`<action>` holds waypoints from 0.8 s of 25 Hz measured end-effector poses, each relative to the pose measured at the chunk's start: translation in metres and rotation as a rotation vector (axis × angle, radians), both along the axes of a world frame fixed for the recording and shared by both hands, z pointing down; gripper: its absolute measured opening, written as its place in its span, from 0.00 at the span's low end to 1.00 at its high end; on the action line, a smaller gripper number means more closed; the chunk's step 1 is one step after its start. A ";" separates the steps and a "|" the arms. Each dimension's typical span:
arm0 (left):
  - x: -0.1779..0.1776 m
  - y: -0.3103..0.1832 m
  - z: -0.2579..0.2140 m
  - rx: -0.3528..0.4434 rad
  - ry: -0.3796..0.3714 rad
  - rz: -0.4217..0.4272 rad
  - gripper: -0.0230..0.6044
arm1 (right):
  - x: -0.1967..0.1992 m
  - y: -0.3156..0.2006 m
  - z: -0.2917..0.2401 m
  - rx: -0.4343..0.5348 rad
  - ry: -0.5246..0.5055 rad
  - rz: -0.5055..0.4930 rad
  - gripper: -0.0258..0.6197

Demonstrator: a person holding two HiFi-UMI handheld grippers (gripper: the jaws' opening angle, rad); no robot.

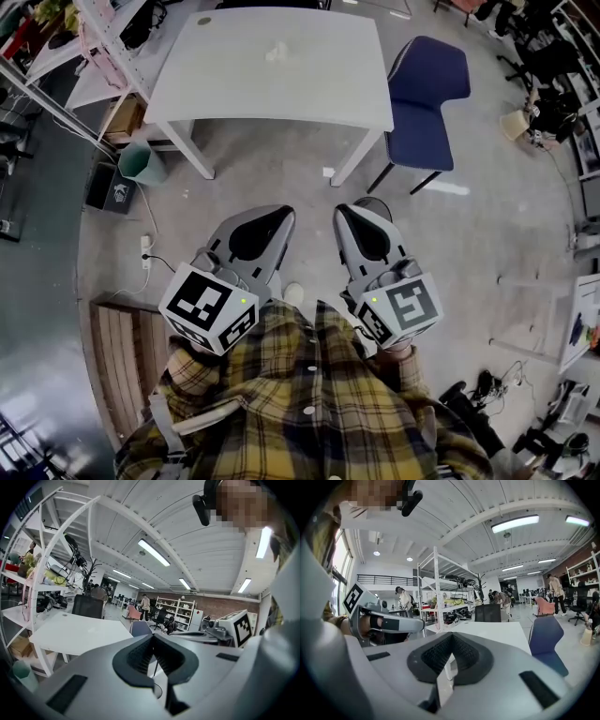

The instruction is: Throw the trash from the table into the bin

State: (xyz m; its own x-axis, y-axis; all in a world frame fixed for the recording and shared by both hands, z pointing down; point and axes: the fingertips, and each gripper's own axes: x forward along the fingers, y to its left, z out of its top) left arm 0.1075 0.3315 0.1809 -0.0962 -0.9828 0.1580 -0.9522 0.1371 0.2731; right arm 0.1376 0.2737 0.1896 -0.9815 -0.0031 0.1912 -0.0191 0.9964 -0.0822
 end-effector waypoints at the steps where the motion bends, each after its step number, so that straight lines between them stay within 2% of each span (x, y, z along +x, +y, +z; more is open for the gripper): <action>1: -0.006 0.000 0.001 0.001 0.004 -0.004 0.05 | -0.005 -0.001 0.001 0.002 0.002 0.002 0.04; 8: -0.062 -0.023 0.005 -0.002 0.000 0.005 0.05 | -0.059 -0.027 0.007 -0.011 0.019 0.016 0.04; 16: -0.191 -0.046 0.000 0.005 -0.020 0.031 0.05 | -0.193 -0.044 0.004 0.021 0.018 0.003 0.04; 20: -0.239 -0.055 0.004 0.000 -0.018 0.044 0.05 | -0.239 -0.058 0.007 0.020 0.028 0.027 0.04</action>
State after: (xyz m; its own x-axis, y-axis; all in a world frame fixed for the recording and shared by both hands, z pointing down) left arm -0.1320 0.2760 0.1851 -0.0555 -0.9861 0.1567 -0.9620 0.0948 0.2559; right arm -0.1013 0.2161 0.1964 -0.9753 -0.0340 0.2181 -0.0484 0.9970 -0.0610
